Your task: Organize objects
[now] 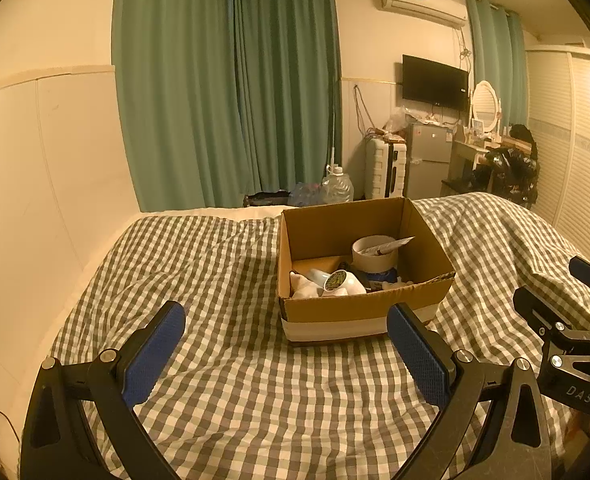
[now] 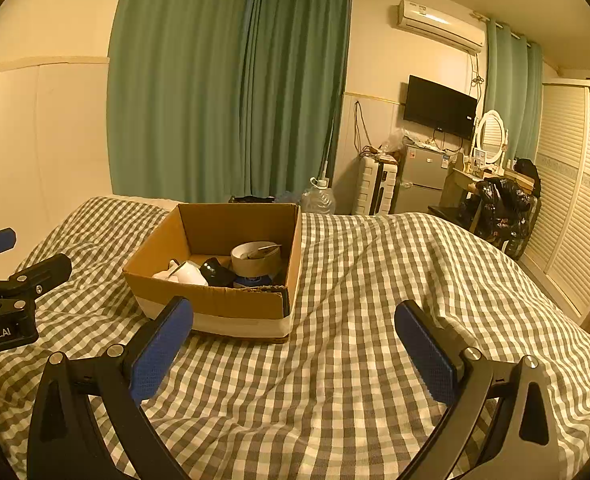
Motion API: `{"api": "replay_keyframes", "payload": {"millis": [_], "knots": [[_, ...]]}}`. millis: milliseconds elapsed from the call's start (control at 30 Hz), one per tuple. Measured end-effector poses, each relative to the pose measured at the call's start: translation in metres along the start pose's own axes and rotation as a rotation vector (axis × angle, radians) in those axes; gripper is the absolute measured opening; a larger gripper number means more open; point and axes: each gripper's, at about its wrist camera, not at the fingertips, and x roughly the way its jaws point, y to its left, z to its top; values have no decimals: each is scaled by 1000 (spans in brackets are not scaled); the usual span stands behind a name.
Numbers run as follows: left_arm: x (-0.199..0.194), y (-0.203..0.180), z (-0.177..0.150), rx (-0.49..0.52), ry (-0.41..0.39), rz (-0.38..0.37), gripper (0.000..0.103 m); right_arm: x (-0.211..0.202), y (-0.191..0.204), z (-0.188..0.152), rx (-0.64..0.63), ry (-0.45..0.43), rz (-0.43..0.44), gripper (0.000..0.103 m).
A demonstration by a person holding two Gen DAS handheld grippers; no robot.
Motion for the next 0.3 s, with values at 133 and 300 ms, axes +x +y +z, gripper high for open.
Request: {"api": "replay_keyframes", "payload": {"millis": [133, 300], "knots": [[0, 0, 0, 0, 2, -8, 103, 1, 0, 0, -3, 4, 1, 101], [-1, -1, -2, 0, 5, -20, 103, 1, 0, -1, -9, 5, -3, 101]]}}
